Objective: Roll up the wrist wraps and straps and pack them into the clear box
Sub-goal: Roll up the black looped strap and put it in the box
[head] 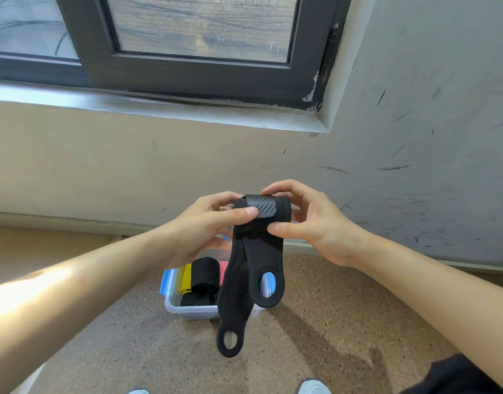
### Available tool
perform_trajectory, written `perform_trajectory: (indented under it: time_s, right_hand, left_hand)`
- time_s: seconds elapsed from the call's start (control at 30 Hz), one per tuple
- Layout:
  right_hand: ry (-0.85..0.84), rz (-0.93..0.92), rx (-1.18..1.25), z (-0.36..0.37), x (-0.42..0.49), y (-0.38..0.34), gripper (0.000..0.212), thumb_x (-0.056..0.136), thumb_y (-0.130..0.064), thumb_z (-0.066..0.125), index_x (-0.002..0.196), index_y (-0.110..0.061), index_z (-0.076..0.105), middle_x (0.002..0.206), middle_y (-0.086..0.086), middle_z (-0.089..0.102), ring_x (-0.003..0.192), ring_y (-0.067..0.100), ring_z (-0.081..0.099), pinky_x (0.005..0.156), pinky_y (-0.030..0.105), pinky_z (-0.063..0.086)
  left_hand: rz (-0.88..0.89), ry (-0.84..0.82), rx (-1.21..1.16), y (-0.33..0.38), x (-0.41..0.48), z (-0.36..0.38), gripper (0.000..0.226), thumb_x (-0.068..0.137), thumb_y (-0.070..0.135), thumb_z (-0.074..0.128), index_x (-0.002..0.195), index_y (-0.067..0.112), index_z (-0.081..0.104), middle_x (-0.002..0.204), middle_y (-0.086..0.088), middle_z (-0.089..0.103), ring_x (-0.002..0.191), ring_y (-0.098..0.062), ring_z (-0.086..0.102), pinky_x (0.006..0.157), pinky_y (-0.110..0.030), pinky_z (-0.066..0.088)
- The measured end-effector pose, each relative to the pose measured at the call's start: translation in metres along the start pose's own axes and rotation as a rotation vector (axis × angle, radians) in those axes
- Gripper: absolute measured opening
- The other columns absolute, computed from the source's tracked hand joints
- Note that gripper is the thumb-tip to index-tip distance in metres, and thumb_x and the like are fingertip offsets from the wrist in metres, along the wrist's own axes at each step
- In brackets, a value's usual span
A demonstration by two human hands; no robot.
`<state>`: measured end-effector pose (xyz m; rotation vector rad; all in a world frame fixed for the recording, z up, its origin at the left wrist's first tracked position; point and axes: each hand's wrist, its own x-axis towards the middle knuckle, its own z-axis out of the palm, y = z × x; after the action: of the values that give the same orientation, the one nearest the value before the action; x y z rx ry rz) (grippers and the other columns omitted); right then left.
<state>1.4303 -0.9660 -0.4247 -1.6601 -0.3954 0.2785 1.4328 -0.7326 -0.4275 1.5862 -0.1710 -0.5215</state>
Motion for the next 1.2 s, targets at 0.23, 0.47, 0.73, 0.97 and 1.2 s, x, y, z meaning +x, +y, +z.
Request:
perform_trajectory:
  time_s: [0.23, 0.47, 0.73, 0.97, 1.2]
  right_hand:
    - [-0.081, 0.164, 0.091, 0.000, 0.001, -0.002, 0.042, 0.097, -0.035, 0.065, 0.135, -0.021, 0.057, 0.129, 0.010, 0.067, 0.112, 0.031, 0.069, 0.090, 0.049, 0.058]
    - [-0.033, 0.196, 0.157, 0.002, 0.005, -0.001, 0.047, 0.094, -0.037, 0.066, 0.133, -0.014, 0.056, 0.114, 0.009, 0.072, 0.105, 0.037, 0.069, 0.083, 0.045, 0.057]
    - [0.038, 0.076, 0.157, 0.000, 0.006, 0.002, 0.049, 0.085, -0.017, 0.073, 0.132, -0.011, 0.058, 0.124, 0.021, 0.066, 0.112, 0.031, 0.069, 0.092, 0.054, 0.058]
    - [0.100, -0.047, 0.004, -0.003, 0.007, 0.010, 0.046, 0.082, -0.007, 0.081, 0.123, -0.017, 0.063, 0.125, 0.006, 0.068, 0.117, 0.038, 0.064, 0.103, 0.046, 0.054]
    - [0.107, -0.045, -0.132, 0.000, 0.004, 0.006, 0.056, 0.077, -0.005, 0.087, 0.120, -0.030, 0.061, 0.125, 0.001, 0.066, 0.109, 0.029, 0.069, 0.091, 0.044, 0.060]
  left_hand:
    - [0.152, 0.034, -0.075, 0.004, 0.000, -0.005, 0.056, 0.072, 0.021, 0.084, 0.124, 0.015, 0.065, 0.128, -0.021, 0.067, 0.111, -0.035, 0.070, 0.095, -0.046, 0.058]
    - [0.261, 0.096, 0.034, 0.000, 0.000, 0.001, 0.055, 0.074, 0.002, 0.085, 0.123, 0.021, 0.068, 0.124, -0.020, 0.067, 0.103, -0.025, 0.068, 0.091, -0.030, 0.059]
    - [-0.012, -0.052, 0.073, 0.000, 0.001, 0.001, 0.047, 0.083, 0.042, 0.070, 0.129, 0.035, 0.064, 0.122, -0.002, 0.074, 0.112, -0.025, 0.072, 0.108, -0.051, 0.048]
    - [-0.040, -0.045, -0.036, 0.001, 0.003, 0.003, 0.046, 0.086, 0.050, 0.068, 0.128, 0.032, 0.067, 0.125, -0.005, 0.073, 0.117, -0.031, 0.069, 0.107, -0.055, 0.050]
    - [0.044, -0.048, -0.158, 0.000, 0.005, 0.000, 0.049, 0.082, 0.018, 0.071, 0.131, 0.017, 0.064, 0.128, -0.011, 0.071, 0.115, -0.031, 0.069, 0.097, -0.046, 0.057]
